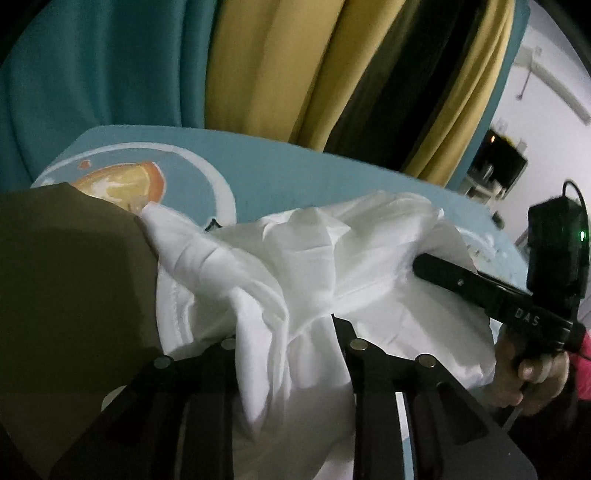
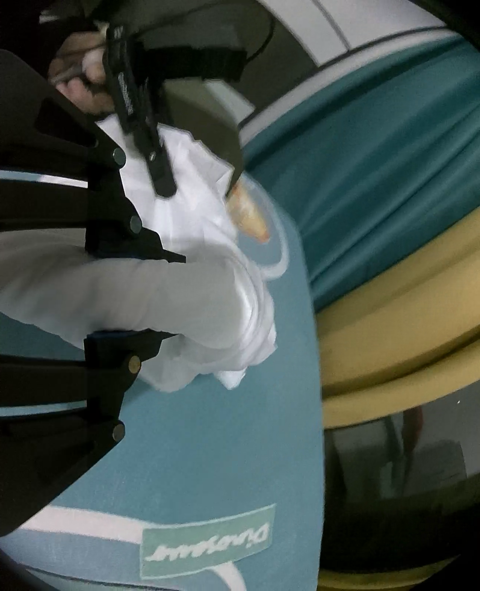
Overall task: Fold large clothes
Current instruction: 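Lay the folded shirt bundle down and open both grippers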
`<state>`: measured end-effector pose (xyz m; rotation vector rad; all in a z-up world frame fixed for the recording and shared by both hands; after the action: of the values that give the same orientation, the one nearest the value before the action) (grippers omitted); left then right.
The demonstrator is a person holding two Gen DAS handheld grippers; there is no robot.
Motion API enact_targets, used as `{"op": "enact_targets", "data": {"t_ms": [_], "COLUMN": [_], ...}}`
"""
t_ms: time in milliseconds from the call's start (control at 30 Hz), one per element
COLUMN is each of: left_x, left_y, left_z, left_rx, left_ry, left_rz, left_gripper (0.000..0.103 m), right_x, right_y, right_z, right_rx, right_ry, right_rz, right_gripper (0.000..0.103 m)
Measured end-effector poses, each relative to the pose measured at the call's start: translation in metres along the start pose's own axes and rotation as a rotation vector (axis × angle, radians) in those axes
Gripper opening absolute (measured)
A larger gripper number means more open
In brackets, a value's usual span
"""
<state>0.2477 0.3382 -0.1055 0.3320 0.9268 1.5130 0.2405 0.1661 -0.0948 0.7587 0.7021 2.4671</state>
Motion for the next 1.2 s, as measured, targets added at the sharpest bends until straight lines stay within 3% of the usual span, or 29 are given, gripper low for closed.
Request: {"op": "enact_targets", "data": {"t_ms": [300,467,767,1200], "left_x": [0.004,0.013,0.017,0.012], "left_y": [0.005,0.017,0.020,0.044], "left_z": [-0.002,-0.003,-0.019,-0.034], "left_rx": [0.021,0.012,0.031,-0.017], "left_ry": [-0.053,-0.014,-0.001,0.011], "left_rz": [0.100,0.131,0.164,0.225], "left_gripper": [0.035,0.038,0.038,0.038], "right_x": [-0.022,-0.025,-0.030,-0.035], "right_y": [-0.007,0.001,0.020,0.060], "right_z": [-0.023,-0.028,-0.035,-0.054], "right_rx": [0.087,0.105,0.124,0.118], "right_ry": [0.068,0.082,0.052,0.010], "right_rz": [-0.095,-0.101,-0.098,-0.165], "right_gripper": [0.054,0.065,0.076,0.077]}}
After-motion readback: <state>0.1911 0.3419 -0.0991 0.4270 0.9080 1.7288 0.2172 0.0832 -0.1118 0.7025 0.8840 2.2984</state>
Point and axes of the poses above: each gripper's, at about its wrist camera, not at the fingertips, and y roughly against the way its jaws point, x to its left, z to its top, the point moved 9 cm from there along -y, roughly the way its jaws point, and after that the axes turned 4 degrees about y, right-handed, at the moved point
